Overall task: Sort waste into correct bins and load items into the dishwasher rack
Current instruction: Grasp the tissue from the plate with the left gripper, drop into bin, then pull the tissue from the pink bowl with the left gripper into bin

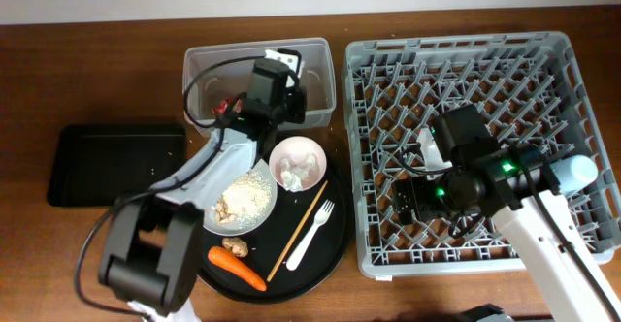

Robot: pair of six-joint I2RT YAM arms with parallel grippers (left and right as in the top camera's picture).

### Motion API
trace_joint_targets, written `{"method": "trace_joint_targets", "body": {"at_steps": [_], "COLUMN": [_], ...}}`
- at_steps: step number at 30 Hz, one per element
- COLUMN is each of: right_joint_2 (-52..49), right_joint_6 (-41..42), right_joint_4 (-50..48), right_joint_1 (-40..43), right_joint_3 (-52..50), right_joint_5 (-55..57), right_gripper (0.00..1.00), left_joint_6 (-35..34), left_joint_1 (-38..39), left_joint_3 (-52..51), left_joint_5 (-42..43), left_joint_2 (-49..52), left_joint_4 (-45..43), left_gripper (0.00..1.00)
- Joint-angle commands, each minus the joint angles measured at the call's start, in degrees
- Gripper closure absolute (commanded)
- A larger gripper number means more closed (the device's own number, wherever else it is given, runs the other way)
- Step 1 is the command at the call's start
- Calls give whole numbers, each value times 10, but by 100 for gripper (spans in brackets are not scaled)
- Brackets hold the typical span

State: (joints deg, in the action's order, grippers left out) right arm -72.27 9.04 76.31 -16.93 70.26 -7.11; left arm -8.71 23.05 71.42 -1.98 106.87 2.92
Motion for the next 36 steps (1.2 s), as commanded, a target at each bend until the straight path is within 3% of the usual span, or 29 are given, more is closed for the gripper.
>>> {"method": "trace_joint_targets", "body": {"at_steps": [1, 3, 5, 7, 10, 14, 23, 24, 30, 36], "right_joint_2": [4, 4, 4, 4, 4, 4, 4, 4, 4, 4], "right_joint_6": [3, 3, 3, 3, 3, 3, 3, 3, 3, 3], "right_joint_4": [0, 0, 0, 0, 0, 1, 8, 9, 9, 9], "right_joint_1": [-3, -3, -3, -3, -3, -3, -3, -3, -3, -3], "right_joint_3": [3, 3, 3, 3, 3, 3, 3, 3, 3, 3], "right_joint_5": [3, 3, 3, 3, 3, 3, 3, 3, 3, 3], "right_gripper": [1, 2, 2, 2, 1, 1, 2, 2, 2, 2], "left_joint_6": [3, 9, 9, 9, 4, 4, 4, 4, 4, 4], "left_joint_1": [0, 0, 1, 4, 17, 54, 67, 67, 66, 66], "left_joint_3": [4, 35, 82, 88, 84, 25, 21, 20, 0, 0], "left_joint_5": [3, 9, 12, 78, 109, 112, 104, 89, 68, 67], "left_joint_2": [7, -13, -65, -113, -113, -96, -9, -9, -7, -7], "left_joint_4": [-22, 12, 160, 331, 468, 470, 442, 443, 444, 442], "left_gripper": [33, 1, 1, 1, 1, 4, 11, 21, 21, 83]}}
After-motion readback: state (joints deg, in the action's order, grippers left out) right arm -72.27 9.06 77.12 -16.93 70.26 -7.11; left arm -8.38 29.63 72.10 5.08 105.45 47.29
